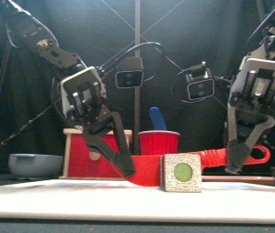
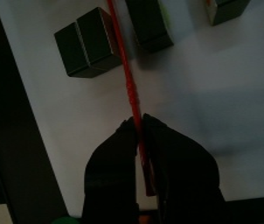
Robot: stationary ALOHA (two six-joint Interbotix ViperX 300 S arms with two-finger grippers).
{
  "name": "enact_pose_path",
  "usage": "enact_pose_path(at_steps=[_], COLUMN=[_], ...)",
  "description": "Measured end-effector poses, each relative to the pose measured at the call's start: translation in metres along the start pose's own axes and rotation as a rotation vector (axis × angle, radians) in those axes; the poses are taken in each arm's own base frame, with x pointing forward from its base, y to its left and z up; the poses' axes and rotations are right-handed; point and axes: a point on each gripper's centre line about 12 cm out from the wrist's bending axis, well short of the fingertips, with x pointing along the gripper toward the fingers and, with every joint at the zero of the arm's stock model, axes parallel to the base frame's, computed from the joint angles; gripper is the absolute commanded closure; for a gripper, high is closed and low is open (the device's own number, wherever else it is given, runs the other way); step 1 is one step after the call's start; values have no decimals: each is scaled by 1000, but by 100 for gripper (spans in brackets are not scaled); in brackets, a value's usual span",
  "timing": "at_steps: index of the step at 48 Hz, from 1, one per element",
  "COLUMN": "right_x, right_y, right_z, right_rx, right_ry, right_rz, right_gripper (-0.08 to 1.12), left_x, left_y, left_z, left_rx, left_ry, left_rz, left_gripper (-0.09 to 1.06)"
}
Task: Place sushi on board then cut the sushi with the knife then place the pieces on the plate
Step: Cut the sushi into 4 pieces
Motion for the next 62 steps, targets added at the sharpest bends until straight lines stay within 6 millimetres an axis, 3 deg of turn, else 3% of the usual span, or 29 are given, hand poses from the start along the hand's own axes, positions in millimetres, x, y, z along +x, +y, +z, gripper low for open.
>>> enact_pose_path(at_steps=[19, 37, 62], right_x=[-5, -42, -36], right_y=[5, 19, 28], right_z=[3, 15, 5], right_rx=[-15, -28, -2], right_ry=[-13, -100, -66], right_rz=[13, 80, 106], right_gripper=[66, 66, 66], left_x=[-8, -38, -32], left_y=[-5, -12, -30], left_z=[7, 24, 18], left_rx=[-6, 38, -11], left_ry=[-24, -92, -70], left_rz=[-13, -32, -70], left_gripper=[59, 59, 59])
